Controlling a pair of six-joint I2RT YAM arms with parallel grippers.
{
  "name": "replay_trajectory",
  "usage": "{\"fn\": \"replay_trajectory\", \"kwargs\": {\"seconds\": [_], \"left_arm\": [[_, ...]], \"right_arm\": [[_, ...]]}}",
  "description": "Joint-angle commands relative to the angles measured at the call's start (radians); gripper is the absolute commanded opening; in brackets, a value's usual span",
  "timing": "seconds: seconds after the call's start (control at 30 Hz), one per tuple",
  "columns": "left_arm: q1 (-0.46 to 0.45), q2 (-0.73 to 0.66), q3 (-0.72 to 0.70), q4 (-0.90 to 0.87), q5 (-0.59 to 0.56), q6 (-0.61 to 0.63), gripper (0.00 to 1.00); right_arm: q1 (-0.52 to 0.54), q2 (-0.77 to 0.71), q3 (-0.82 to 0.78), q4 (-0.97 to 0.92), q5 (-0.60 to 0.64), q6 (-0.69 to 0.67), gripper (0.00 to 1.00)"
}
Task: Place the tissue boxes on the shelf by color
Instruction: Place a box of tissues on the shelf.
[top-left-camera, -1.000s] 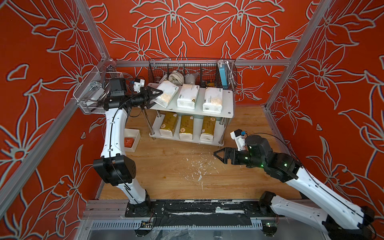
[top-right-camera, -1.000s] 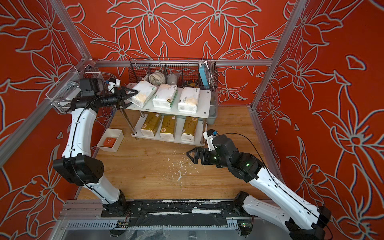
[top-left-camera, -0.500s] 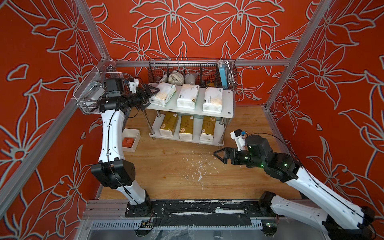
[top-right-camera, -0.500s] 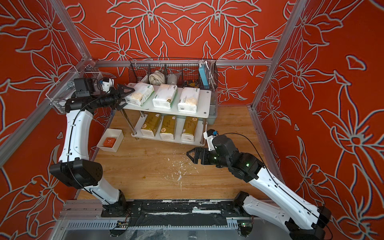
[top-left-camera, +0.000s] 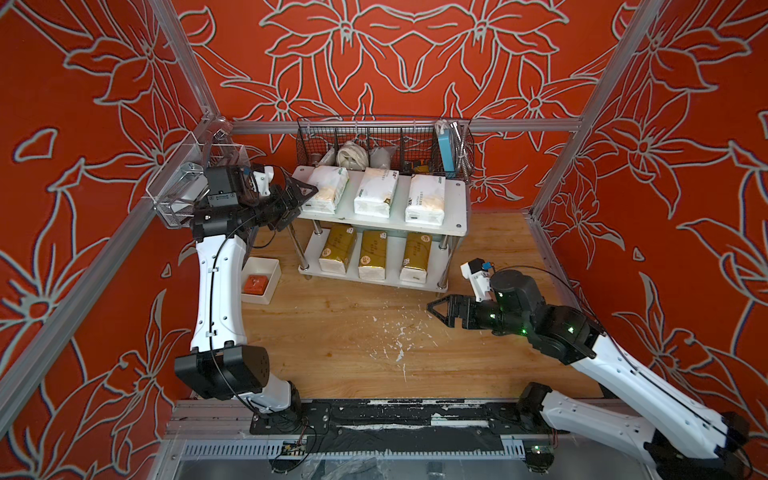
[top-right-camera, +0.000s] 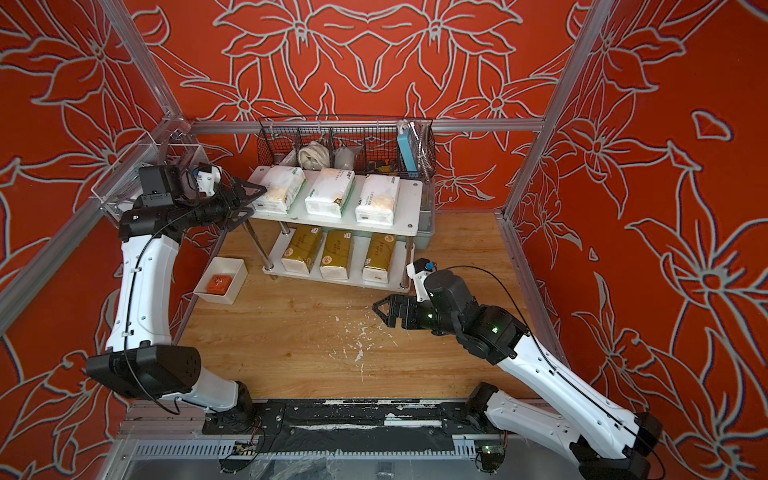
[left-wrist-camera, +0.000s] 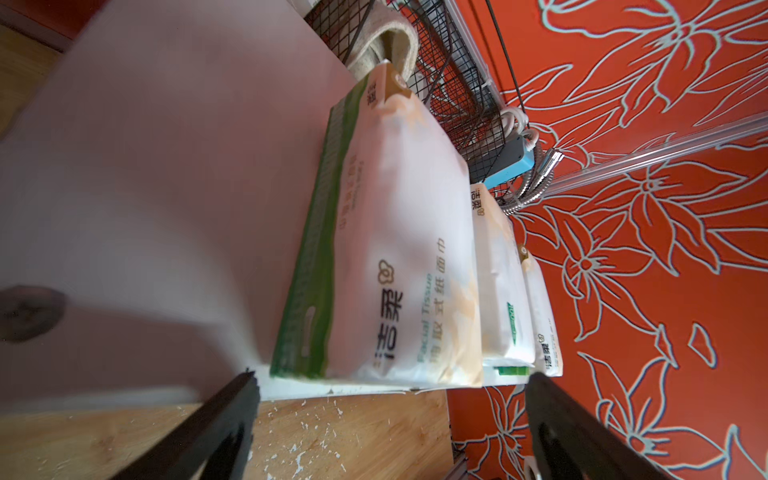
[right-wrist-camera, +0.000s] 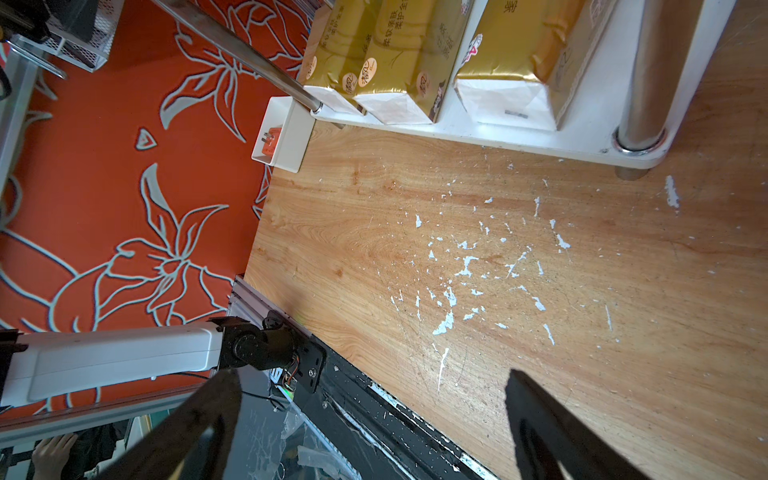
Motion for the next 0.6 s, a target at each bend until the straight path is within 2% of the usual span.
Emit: {"fn": "replay_trajectory", "kwargs": {"seconds": [0.0, 0.2, 0.3, 0.4, 0.57], "left_arm": [[-0.002, -0.055, 0.033, -0.053, -0.121, 0.081, 0.99], [-0.012, -0.185, -0.01, -0.018, -0.221, 0.121, 0.99], [-0.04, -0.296, -0.123, 0.088, -0.256, 0.126, 0.99], [-0.105, -0.429, -0.295, 0.246, -0.369, 0.16, 0.99], [-0.195, -0.571, -0.515, 0.354, -0.524, 0.261, 0.99]], "right_arm": [[-0.001, -0.008, -0.004, -0.015, 0.042, -0.002, 0.99], [-0.006, -0.009, 0.05, -0.084, 0.134, -0.06, 0.99], [-0.019, -0.001, 0.107, -0.146, 0.226, -0.13, 0.99], [-0.047, 0.008, 0.161, -0.212, 0.359, -0.2, 0.99], [-0.141, -0.05, 0.125, -0.184, 0.566, -0.309, 0.99]]}}
